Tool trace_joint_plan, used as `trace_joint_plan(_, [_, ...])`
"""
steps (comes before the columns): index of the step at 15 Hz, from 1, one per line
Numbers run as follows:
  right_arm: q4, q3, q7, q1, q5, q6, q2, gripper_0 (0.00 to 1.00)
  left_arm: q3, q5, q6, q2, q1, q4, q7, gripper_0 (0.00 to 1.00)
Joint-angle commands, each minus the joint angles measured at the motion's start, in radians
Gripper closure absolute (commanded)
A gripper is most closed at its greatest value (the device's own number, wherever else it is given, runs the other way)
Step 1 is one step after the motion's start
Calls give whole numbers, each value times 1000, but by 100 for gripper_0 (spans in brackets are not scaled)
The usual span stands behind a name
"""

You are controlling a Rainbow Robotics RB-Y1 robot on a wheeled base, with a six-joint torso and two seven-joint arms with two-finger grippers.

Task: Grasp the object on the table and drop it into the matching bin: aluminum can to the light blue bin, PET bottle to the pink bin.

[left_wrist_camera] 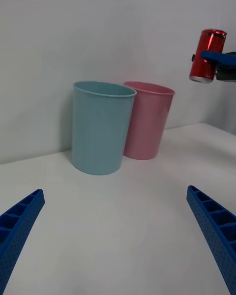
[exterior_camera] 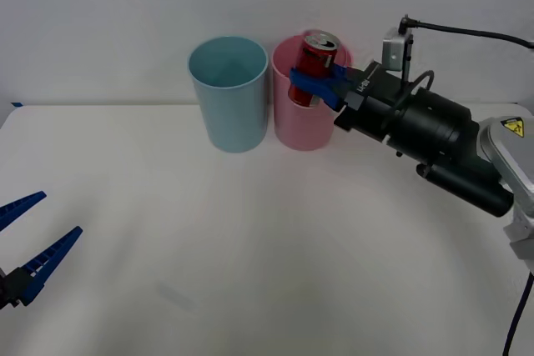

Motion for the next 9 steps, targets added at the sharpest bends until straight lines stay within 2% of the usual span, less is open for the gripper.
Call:
trace_joint_plan(1, [3, 63, -29, -58, 29, 104, -2, 100, 0, 0, 0, 0, 0, 0, 0, 0])
trace_joint_plan(5, [52, 148, -96, -169, 92, 193, 2, 100, 0, 0, 0, 0, 0, 0, 0, 0])
trace_joint_plan(7, [126, 165, -87, -241, 96, 195, 25, 100, 0, 0, 0, 0, 0, 0, 0, 0])
trace_joint_plan(9, [206, 168, -86, -307, 142, 195, 63, 100, 0, 0, 0, 0, 0, 0, 0, 0])
